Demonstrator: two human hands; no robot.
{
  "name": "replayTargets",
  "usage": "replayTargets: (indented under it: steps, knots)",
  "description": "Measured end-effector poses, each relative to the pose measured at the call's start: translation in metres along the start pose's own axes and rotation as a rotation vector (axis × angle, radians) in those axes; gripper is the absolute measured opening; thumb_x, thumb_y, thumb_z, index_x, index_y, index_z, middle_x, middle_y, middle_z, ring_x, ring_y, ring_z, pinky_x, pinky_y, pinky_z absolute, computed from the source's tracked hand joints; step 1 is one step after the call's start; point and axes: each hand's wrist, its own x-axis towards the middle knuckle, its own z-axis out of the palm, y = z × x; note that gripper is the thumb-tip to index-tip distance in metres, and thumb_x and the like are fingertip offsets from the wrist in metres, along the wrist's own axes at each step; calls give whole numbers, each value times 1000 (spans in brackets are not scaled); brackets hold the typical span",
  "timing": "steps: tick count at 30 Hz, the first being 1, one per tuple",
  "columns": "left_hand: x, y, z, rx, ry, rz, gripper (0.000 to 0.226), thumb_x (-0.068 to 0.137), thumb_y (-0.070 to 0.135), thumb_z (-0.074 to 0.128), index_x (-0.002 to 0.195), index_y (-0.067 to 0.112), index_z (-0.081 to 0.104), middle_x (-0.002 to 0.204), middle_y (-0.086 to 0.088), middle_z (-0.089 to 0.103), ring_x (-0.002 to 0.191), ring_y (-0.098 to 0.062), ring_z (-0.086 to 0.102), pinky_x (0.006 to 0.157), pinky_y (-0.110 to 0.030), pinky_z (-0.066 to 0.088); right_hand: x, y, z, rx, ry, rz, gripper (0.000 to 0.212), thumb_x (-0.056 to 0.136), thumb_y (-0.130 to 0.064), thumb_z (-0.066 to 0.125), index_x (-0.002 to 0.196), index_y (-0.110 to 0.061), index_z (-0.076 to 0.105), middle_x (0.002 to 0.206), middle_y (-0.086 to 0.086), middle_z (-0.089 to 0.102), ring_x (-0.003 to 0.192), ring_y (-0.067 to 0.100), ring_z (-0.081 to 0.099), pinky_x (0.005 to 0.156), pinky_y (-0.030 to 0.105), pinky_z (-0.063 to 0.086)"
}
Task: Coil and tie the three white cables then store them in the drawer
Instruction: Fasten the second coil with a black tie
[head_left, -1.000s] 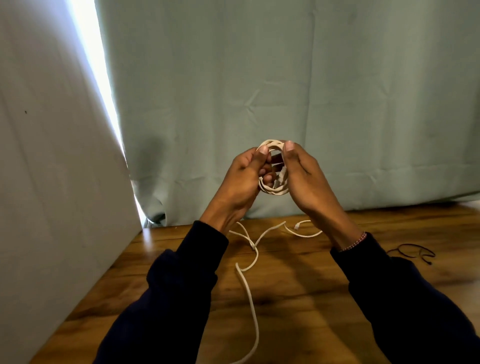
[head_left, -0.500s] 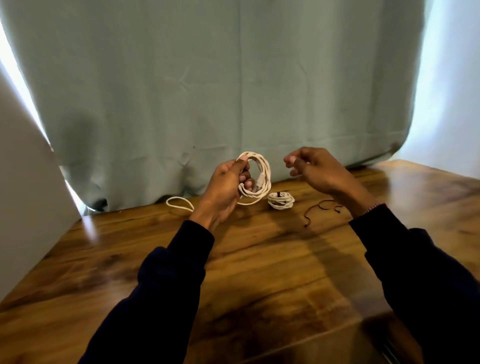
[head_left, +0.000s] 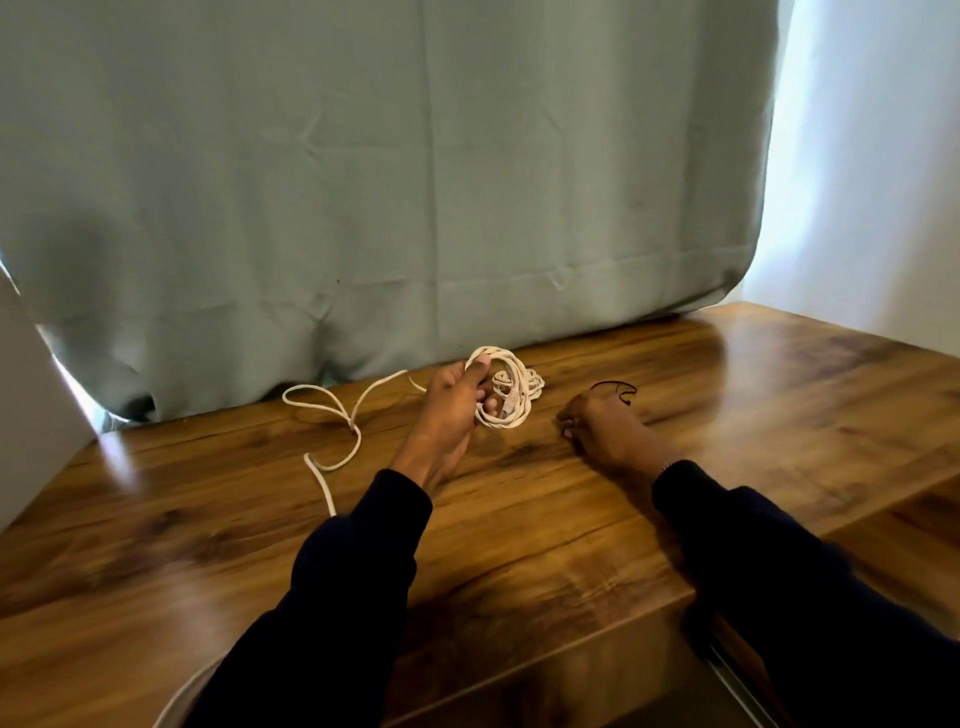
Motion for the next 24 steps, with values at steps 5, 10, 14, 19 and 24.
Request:
replayTargets:
  steps: [5,10,14,19,24]
  knots:
    - [5,0,-13,7,28,-2,24,107,17,42,93,9,60,47,10,51,49,-7,41,58,-27,37,-2,-8,3,10,48,-35,13,95,-17,63,99,-16,75,102,3,71,92,19,64,81,27,48]
    - [10,-2,-24,10,43,-3,23,107,20,45,102,5,63,50,11,51,51,-7,44,62,-29,40,-4,-16,5,92,94,-176,10,97,-20,61,96,-16,69,97,1,67,88,18,62,74,30,48]
    - [10,9,-31,30,56,35,26,107,20,44,94,10,64,50,11,46,51,-7,43,57,-25,42,-6,-33,-15,233,309,-312,12,99,-25,60,101,-17,68,95,-8,67,85,9,54,70,20,39]
    - [19,27,-49,12,89,104,27,107,21,45,87,12,61,54,8,44,53,-10,42,60,-30,40,-2,-82,-59,383,535,-405,11,98,-27,62,104,-22,70,84,-17,69,82,13,57,69,27,43]
    - [20,47,-69,-11,92,158,31,107,21,43,80,13,55,55,6,39,55,-13,39,58,-29,41,11,-138,-98,307,567,-528,19,100,-22,58,112,-18,73,90,-8,69,84,7,51,76,23,40]
